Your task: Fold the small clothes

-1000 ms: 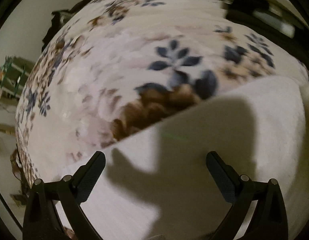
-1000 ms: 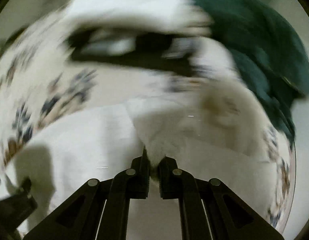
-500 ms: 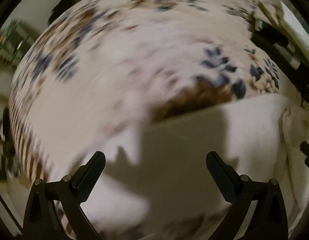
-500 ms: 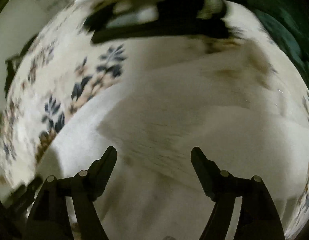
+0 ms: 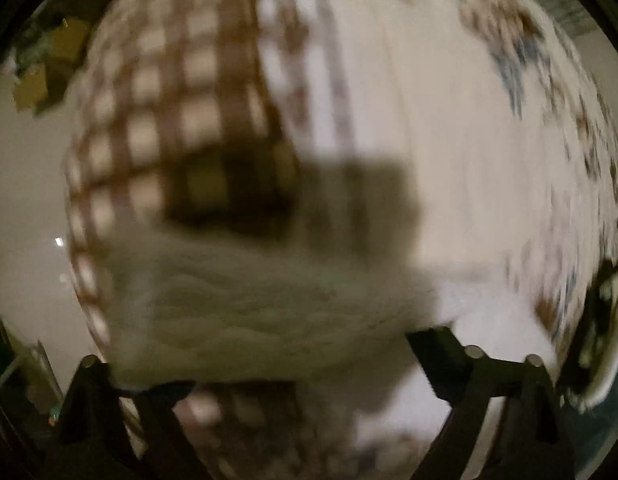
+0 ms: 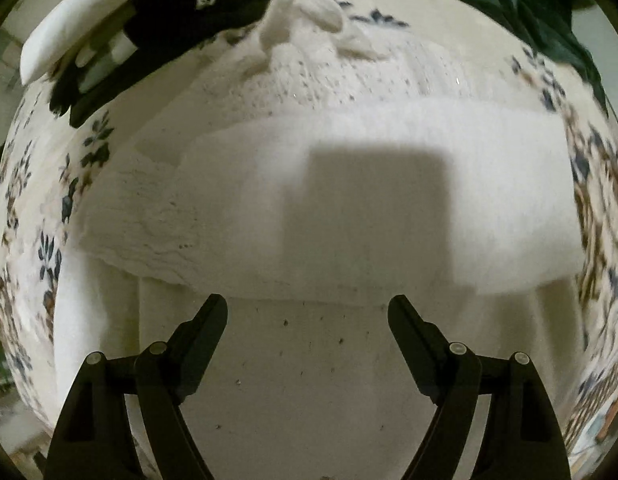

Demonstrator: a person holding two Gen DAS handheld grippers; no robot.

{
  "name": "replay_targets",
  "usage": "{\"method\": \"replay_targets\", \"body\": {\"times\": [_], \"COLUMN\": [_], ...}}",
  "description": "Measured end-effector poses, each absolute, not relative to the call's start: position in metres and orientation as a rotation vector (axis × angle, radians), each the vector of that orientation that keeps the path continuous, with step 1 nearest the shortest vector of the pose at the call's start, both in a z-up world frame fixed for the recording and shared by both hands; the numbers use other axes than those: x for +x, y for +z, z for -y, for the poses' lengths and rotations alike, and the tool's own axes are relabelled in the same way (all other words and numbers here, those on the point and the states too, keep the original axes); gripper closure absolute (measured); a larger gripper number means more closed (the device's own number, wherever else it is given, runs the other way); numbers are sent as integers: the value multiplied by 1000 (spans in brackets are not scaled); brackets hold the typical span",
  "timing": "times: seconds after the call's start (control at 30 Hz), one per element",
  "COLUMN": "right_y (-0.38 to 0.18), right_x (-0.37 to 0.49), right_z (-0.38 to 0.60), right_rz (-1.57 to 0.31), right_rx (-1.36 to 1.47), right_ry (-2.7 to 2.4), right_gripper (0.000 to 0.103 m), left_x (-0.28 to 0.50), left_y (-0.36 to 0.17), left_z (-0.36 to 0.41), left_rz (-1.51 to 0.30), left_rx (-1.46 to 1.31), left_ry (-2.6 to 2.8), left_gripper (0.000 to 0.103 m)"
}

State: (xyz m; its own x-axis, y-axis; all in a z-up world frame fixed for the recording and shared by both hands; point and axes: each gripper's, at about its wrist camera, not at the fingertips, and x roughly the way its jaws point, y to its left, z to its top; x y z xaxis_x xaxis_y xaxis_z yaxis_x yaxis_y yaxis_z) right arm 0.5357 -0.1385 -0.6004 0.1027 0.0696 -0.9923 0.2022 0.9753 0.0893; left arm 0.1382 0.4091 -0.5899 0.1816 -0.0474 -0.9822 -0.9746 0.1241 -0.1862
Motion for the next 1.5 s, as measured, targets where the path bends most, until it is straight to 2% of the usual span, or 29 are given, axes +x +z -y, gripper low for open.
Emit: {"method": "replay_targets", "body": {"times": [0.2, 0.33, 0.47, 0.5, 0.53, 0.6, 0.63, 0.8, 0.9, 1.17, 1.33, 1.5], "right_y": [-591, -587, -592, -594, -596, -597, -596, -599, -604, -601, -588, -575], "right_x": [532, 532, 535, 536, 538, 541, 542, 549, 555, 547, 537, 532], "right_z": [126, 120, 121, 120, 119, 118, 118, 123, 141, 245, 337, 422], "right_rz": [-1453, -1447, -1456, -1452, -1448, -1436, -1431, -1410, -1419, -1415, -1414, -1392], "right_rx": [175, 103, 53, 29, -2, -57, -81, -103, 49, 278, 337, 355], "right_ry": [-66, -94, -135, -151, -167, -191, -205, -215, -152, -172, -214, -272], "right_gripper": [19, 19, 19, 19, 19, 19, 19, 19, 19, 19, 19, 19], "left_x": [114, 96, 104, 110, 116, 127, 137, 187, 229, 366, 455, 492], "left_y": [-555, -572, -604, -603, -596, -584, -572, -517, -488, -421, -421, -438], "left_z": [-462, -425, -421, -427, -433, -448, -452, -454, -426, -218, -50, 118], "left_rz": [-1106, -1204, -1166, -1137, -1093, -1080, -1067, -988, -954, -912, -992, -1100], "left_rx": [-1083, -1251, -1428, -1413, -1372, -1270, -1190, -886, -776, -485, -396, -281], "left_ry": [1087, 946, 958, 996, 1039, 1067, 1056, 947, 870, 437, 104, -175], "left_gripper": [16, 16, 16, 21, 31, 94, 96, 97, 97, 97, 97, 97]}}
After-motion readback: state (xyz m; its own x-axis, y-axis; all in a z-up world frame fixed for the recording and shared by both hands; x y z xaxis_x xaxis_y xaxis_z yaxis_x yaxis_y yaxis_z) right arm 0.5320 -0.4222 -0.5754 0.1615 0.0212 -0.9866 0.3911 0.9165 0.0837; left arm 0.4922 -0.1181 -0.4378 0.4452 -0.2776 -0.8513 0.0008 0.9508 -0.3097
